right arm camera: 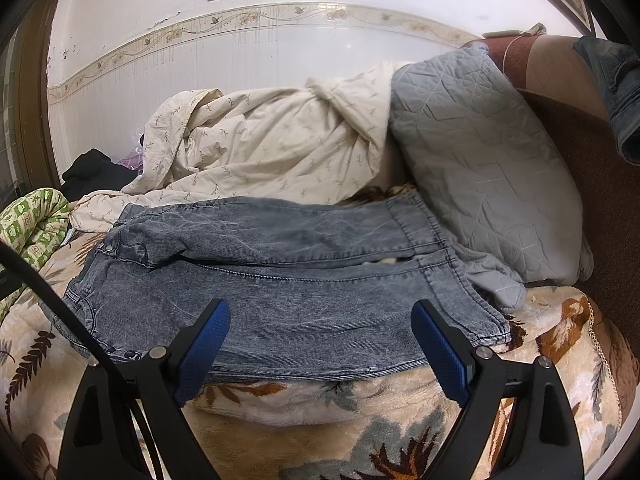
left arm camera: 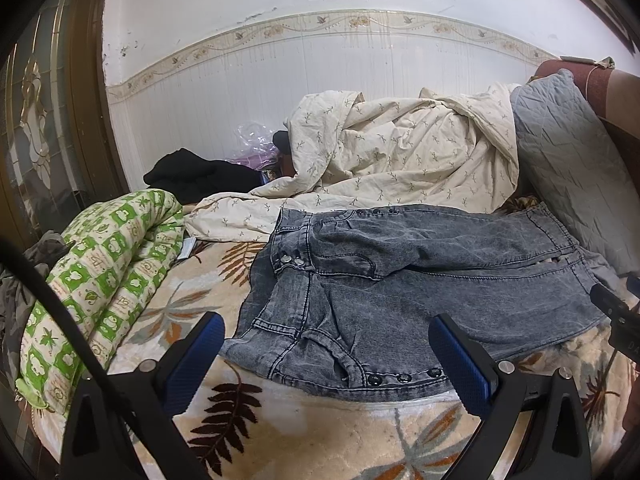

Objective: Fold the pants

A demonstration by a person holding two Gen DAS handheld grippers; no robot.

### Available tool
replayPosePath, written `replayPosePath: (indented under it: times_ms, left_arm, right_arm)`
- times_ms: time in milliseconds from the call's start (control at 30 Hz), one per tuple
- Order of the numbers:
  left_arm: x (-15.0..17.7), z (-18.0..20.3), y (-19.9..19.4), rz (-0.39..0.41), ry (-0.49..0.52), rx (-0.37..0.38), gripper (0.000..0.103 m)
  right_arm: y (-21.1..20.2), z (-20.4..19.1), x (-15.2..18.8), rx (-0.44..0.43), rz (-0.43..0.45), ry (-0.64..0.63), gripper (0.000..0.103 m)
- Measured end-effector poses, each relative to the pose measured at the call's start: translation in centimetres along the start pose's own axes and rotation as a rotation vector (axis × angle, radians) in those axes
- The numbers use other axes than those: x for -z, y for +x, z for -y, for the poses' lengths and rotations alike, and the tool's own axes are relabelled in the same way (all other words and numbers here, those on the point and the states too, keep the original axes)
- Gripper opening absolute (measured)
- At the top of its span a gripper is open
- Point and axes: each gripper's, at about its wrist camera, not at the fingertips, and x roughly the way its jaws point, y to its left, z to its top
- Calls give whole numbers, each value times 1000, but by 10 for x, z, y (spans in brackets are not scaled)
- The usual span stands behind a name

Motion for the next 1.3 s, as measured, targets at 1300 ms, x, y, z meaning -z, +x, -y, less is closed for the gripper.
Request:
replayPosePath:
  times_ms: [1300]
  left_arm:
    - [-53, -55, 72, -182, 18, -18, 103]
  right_arm:
    - [13, 47, -38, -56, -47, 53, 92]
